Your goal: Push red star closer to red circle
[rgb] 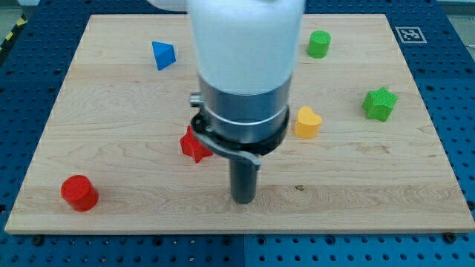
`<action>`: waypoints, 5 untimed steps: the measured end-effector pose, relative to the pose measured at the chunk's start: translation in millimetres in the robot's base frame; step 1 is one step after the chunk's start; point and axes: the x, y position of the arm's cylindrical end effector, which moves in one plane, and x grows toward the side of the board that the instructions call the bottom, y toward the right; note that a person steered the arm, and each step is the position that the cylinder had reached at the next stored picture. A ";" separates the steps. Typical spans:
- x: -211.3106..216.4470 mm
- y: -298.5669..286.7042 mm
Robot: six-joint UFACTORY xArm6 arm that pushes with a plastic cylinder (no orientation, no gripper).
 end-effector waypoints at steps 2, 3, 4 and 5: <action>-57.8 19.2; -80.3 11.1; -80.4 -17.5; -80.4 -35.0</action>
